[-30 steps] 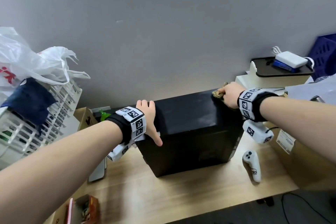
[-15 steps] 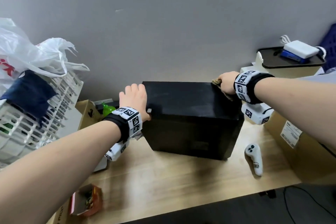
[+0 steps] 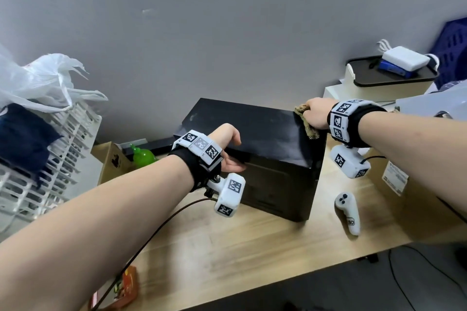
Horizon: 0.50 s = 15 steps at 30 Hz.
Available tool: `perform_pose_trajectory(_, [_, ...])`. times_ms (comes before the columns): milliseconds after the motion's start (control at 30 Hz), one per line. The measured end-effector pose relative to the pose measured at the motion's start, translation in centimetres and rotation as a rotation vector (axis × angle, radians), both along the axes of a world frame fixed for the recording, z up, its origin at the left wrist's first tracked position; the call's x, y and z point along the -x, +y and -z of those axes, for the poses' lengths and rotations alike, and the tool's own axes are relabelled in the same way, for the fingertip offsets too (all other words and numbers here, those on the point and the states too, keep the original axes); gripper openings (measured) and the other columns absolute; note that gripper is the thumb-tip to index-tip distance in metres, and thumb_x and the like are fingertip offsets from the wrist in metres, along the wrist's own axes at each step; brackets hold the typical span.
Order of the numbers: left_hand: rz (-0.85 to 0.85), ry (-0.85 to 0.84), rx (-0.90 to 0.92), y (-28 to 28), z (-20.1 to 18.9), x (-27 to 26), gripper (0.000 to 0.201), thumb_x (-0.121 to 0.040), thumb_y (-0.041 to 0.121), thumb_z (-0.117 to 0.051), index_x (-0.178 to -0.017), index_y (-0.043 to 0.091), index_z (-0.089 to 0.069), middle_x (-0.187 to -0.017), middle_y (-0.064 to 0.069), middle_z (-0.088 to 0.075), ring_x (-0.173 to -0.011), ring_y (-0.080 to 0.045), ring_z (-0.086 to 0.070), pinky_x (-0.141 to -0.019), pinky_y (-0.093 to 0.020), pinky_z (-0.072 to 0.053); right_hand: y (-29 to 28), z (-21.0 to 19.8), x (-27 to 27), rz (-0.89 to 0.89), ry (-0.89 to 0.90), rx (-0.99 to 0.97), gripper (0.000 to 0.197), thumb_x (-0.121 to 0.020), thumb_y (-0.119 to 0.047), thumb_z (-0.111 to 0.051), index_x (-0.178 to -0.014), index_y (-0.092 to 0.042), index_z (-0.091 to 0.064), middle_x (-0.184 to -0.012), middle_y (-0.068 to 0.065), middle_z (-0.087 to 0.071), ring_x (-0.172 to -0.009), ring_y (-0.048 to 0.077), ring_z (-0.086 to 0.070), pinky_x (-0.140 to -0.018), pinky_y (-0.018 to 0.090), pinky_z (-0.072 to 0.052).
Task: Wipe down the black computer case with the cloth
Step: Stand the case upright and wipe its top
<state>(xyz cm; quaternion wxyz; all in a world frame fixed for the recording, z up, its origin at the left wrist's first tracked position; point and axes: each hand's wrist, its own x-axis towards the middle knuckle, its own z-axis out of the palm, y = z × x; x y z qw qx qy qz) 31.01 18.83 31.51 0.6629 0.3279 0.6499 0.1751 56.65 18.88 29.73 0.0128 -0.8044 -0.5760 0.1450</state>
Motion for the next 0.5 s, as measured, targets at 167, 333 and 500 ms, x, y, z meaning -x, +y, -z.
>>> perform_pose_trajectory(167, [0.125, 0.179, 0.02, 1.2, -0.1, 2.0, 0.07, -0.046, 0.021, -0.059, -0.112, -0.001, -0.049, -0.084, -0.02, -0.059, -0.049, -0.029, -0.051, -0.064, -0.038, -0.047, -1.5, -0.7, 1.7, -0.047, -0.019, 0.033, 0.026, -0.084, -0.027, -0.042, -0.089, -0.011, -0.062, -0.104, 0.018, -0.067, -0.092, 0.035, -0.062, -0.086, 0.035, -0.052])
perform_pose_trajectory(333, [0.032, 0.287, -0.071, 2.8, 0.6, 4.4, 0.06, -0.034, 0.028, -0.057, -0.089, 0.011, -0.042, -0.082, -0.009, -0.031, -0.062, -0.021, -0.027, -0.067, -0.039, -0.022, -3.1, -1.2, 4.1, -0.159, 0.017, 0.096, 0.026, -0.089, -0.032, -0.042, -0.083, -0.01, -0.056, -0.097, 0.018, -0.062, -0.092, 0.035, -0.061, -0.079, 0.031, -0.048])
perform_pose_trajectory(500, [-0.03, 0.389, -0.19, 2.3, -1.0, 5.8, 0.049, -0.06, 0.024, -0.059, -0.103, 0.002, -0.048, -0.11, -0.025, -0.058, -0.098, -0.041, -0.062, -0.095, -0.051, -0.046, -3.9, -0.7, 8.2, -0.272, 0.15, 0.147, 0.038, -0.091, -0.032, -0.042, -0.059, -0.013, -0.046, -0.062, 0.006, -0.052, -0.069, 0.029, -0.054, -0.062, 0.027, -0.039])
